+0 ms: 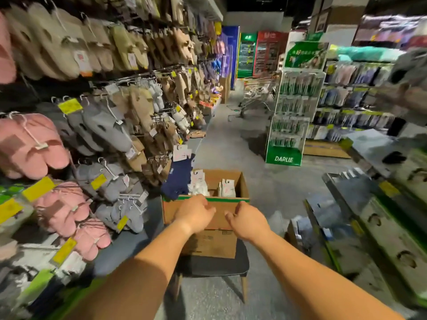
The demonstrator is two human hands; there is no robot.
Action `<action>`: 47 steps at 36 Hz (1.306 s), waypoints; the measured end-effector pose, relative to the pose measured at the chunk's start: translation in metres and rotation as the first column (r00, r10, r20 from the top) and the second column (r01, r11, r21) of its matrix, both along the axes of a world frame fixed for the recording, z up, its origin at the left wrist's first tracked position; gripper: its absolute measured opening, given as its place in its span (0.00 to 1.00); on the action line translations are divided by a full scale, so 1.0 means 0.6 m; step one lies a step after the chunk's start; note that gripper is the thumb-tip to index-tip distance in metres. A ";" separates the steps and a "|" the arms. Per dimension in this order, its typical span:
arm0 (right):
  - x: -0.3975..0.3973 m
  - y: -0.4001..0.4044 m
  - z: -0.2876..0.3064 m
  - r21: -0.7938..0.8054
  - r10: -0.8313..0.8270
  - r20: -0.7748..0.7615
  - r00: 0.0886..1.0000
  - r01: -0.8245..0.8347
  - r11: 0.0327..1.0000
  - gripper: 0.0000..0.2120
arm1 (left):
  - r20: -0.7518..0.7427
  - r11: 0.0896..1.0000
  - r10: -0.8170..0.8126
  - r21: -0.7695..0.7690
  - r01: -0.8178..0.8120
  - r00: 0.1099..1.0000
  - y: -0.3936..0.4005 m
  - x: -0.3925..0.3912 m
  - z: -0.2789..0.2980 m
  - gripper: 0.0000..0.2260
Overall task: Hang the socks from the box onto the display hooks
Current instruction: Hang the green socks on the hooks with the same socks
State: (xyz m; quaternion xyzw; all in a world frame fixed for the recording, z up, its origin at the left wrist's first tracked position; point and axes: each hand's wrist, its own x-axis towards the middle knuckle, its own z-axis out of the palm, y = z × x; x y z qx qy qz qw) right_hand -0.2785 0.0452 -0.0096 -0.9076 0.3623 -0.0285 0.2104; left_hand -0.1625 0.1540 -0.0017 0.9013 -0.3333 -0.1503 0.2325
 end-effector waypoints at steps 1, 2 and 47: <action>0.014 -0.015 -0.007 0.010 -0.007 -0.007 1.000 0.007 1.000 0.22 | -0.004 1.000 -0.002 0.009 0.002 1.000 -0.018 0.018 -0.004 0.16; 0.028 -0.029 -0.014 0.024 -0.014 -0.014 1.000 0.014 1.000 0.21 | -0.009 1.000 -0.010 0.023 0.010 1.000 -0.036 0.035 -0.007 0.15; 0.483 -0.497 -0.405 0.781 -0.460 -0.436 0.774 0.579 0.234 0.11 | -0.720 0.892 0.451 0.367 -0.262 0.527 -0.571 0.409 -0.433 0.11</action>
